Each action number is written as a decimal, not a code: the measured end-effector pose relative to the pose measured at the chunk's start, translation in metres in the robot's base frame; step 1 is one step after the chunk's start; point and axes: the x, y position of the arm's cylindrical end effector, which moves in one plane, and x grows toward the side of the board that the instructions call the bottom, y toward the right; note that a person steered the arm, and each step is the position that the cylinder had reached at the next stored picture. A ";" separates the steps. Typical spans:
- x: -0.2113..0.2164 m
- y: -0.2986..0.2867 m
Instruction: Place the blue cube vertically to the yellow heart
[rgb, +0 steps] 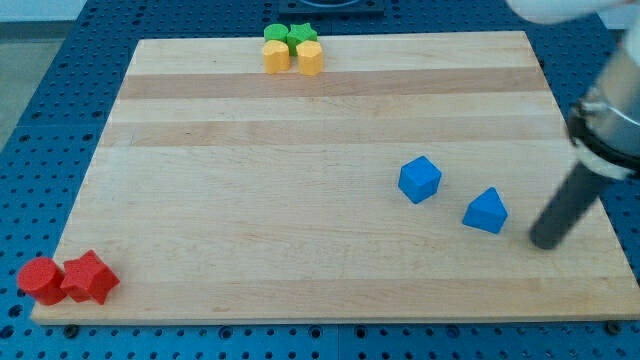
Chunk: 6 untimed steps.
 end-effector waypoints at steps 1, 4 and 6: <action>-0.051 -0.083; -0.103 -0.140; -0.148 -0.190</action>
